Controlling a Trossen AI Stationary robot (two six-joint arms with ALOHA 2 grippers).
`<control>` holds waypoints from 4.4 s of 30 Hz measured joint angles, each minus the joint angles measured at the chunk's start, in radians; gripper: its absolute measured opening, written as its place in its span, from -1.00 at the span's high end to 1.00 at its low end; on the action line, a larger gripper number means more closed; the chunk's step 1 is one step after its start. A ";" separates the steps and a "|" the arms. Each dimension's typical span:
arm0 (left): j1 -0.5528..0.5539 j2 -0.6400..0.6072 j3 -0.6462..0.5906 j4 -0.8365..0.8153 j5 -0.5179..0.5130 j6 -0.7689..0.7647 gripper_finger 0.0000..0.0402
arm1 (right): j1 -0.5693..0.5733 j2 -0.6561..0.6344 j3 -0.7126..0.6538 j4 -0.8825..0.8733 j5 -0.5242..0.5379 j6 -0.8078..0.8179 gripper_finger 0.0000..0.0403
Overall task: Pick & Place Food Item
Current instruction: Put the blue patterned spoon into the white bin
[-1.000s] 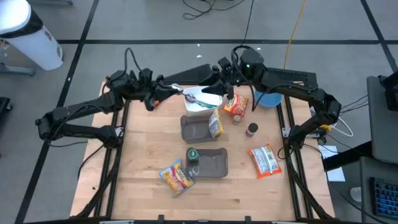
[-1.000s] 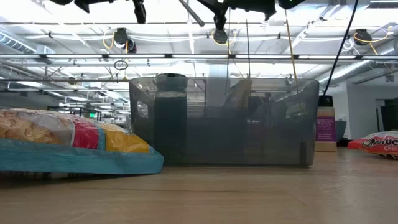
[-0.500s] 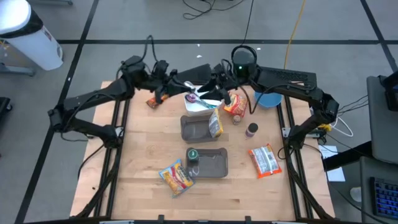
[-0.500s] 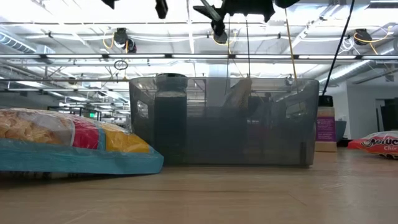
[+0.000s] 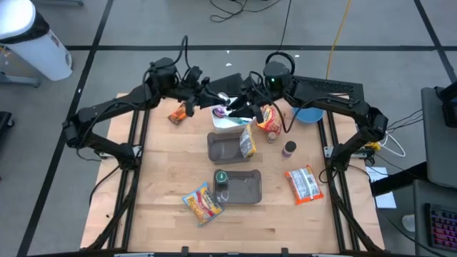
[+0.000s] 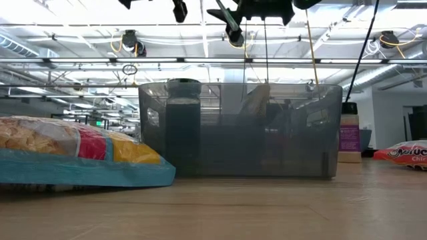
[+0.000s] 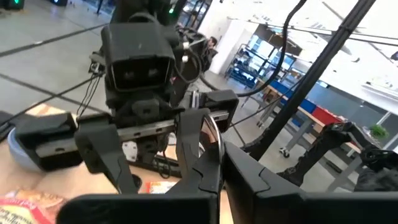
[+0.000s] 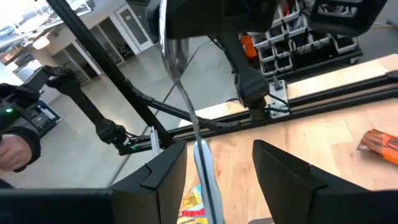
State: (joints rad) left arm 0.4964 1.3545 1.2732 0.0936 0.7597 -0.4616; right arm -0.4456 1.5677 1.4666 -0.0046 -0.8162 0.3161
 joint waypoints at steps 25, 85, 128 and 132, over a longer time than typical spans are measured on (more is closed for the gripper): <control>0.022 -0.003 -0.002 -0.028 0.008 0.036 0.87 | -0.004 0.000 0.000 -0.018 0.000 -0.083 0.92; 0.419 -0.081 -0.001 -0.026 0.367 -0.136 0.08 | -0.251 0.574 0.737 -0.436 0.142 -0.247 0.92; 0.418 -0.081 -0.001 -0.151 0.363 -0.061 0.08 | -0.093 0.578 0.397 -0.632 0.474 -0.594 0.92; 0.412 -0.081 -0.001 -0.153 0.356 -0.063 0.08 | -0.090 0.578 0.379 -0.604 0.474 -0.578 0.92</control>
State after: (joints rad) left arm 0.9080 1.2732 1.2720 -0.0594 1.1158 -0.5247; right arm -0.5356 2.1460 1.8456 -0.6083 -0.3422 -0.2623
